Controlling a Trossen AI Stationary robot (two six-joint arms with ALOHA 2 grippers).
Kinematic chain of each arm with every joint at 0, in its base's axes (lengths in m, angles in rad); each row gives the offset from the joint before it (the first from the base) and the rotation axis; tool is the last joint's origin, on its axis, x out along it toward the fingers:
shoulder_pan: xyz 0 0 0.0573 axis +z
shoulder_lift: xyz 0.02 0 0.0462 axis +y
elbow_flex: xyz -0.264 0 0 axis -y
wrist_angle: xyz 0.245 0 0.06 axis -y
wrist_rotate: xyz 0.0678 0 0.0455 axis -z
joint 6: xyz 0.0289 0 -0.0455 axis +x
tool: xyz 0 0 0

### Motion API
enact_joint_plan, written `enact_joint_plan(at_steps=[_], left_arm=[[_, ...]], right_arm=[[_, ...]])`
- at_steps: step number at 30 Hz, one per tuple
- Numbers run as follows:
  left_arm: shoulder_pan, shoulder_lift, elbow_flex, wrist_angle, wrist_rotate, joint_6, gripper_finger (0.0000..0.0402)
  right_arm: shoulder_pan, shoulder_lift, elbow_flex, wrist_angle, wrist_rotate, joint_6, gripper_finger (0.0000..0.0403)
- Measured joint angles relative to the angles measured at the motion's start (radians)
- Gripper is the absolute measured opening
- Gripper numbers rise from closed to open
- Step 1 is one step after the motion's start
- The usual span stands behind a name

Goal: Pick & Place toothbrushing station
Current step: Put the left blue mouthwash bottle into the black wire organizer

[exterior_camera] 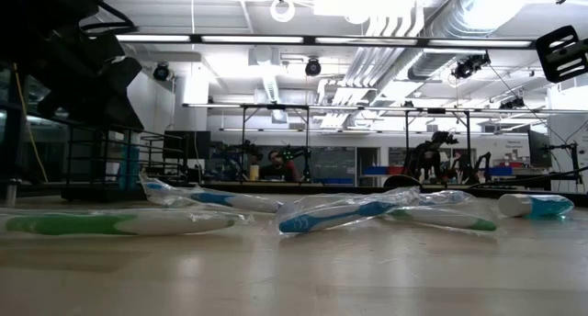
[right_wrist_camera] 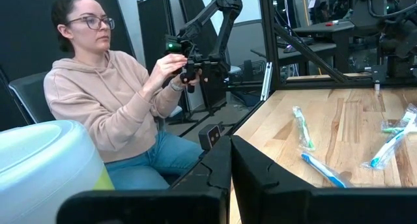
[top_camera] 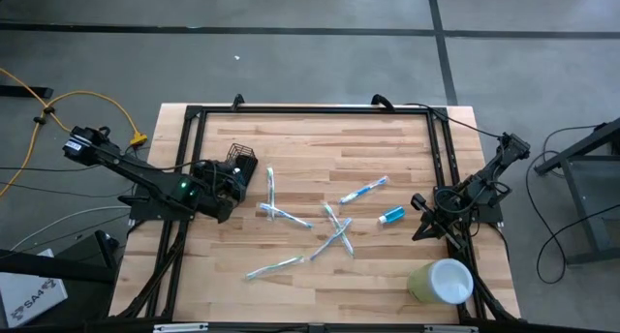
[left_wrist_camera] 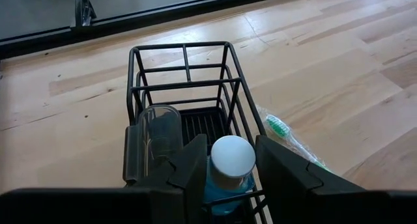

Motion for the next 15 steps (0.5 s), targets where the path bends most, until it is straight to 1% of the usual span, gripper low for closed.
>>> enact_joint_plan(at_steps=[15], left_arm=[[0.000, -0.016, 0.000, 0.000, 0.001, 0.024, 0.0127]], right_arm=[[0.000, 0.000, 0.000, 0.000, 0.000, 0.000, 0.0002]])
